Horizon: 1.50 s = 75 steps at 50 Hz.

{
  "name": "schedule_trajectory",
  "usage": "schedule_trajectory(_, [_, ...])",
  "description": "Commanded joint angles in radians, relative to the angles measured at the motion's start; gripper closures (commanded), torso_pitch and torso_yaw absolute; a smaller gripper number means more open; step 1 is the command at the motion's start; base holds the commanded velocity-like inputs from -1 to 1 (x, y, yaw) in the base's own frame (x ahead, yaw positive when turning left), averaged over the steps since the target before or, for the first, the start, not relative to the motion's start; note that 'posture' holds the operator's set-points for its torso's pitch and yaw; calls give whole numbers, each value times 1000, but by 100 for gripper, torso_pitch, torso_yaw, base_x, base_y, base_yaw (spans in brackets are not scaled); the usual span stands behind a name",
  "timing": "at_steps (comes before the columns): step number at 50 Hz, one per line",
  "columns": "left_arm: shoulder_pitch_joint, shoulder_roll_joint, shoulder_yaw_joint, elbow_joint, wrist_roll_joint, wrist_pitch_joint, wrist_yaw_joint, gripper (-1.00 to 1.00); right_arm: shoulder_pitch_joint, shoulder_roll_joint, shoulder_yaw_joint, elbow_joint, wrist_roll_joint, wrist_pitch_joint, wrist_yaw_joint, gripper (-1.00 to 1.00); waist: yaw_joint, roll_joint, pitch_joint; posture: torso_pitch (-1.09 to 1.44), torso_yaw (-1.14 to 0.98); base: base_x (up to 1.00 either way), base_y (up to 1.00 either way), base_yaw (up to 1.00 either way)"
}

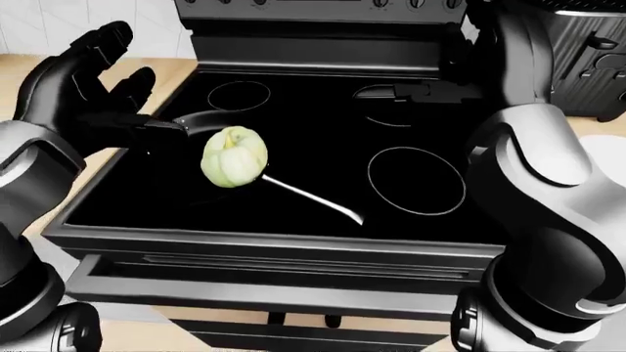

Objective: Pick the squash from the pan and place it on the plate.

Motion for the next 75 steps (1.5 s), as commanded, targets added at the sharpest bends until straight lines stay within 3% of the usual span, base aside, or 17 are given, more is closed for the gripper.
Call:
schedule_trajectory(1, [-35, 12, 2, -18, 13, -23, -27, -100, -28, -13, -13, -14, 0, -27, -2, -100, 0, 0, -25, 0, 0, 0, 0, 0])
schedule_trajectory(8, [-35, 7, -50, -25, 100, -15, -130, -100, -27, -23, -22, -14, 18, -29, -11, -100, 2, -3, -25, 0, 0, 0, 0, 0])
schedule_trajectory(21, [-44, -54, -87, -67, 249, 42, -288, -100, -21, -37, -21, -7, 34, -43, -20, -100, 4, -10, -27, 0, 0, 0, 0, 0])
schedule_trajectory(46, [-50, -87, -166, -31, 544, 38, -575, -84, -25, -58, -25, 0, 63, -53, -38, -100, 8, -21, -27, 0, 0, 0, 0, 0])
schedule_trajectory(55, [-15, -95, -171, -17, 631, -7, -652, -75, -15, -56, -20, 1, 54, -65, -30, -100, 9, -24, -27, 0, 0, 0, 0, 0])
schedule_trajectory(75, [1, -130, -193, 77, 812, -106, -773, -79, -23, -54, -25, -3, 54, -55, -30, -100, 12, -29, -29, 0, 0, 0, 0, 0])
